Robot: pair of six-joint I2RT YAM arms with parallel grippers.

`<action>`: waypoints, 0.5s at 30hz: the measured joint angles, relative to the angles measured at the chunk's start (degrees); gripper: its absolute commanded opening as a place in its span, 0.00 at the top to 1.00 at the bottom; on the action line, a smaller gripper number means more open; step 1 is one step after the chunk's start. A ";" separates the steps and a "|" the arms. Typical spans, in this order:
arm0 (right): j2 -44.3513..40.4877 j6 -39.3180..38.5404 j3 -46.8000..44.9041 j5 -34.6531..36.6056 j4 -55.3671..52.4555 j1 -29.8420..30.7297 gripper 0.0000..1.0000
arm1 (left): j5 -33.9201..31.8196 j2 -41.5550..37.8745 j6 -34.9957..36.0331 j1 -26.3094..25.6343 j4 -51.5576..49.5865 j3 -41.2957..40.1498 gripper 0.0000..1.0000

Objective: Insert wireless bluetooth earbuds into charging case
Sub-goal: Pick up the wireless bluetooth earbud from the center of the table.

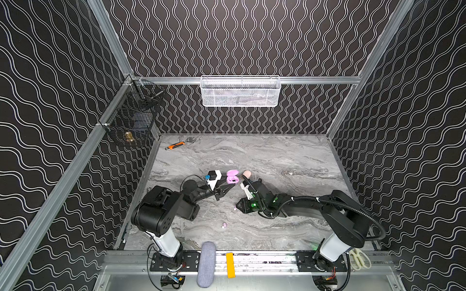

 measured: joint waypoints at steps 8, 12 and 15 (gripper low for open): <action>2.99 -0.72 1.97 -0.13 0.46 0.02 0.67 | -0.04 0.17 0.00 0.00 0.04 0.24 0.67; 3.69 -1.38 2.38 0.07 0.44 0.02 0.68 | -0.26 0.44 0.00 0.22 0.07 0.26 0.67; 4.28 -1.44 2.78 0.04 0.46 0.02 0.68 | -0.42 0.57 0.00 0.22 0.07 0.35 0.67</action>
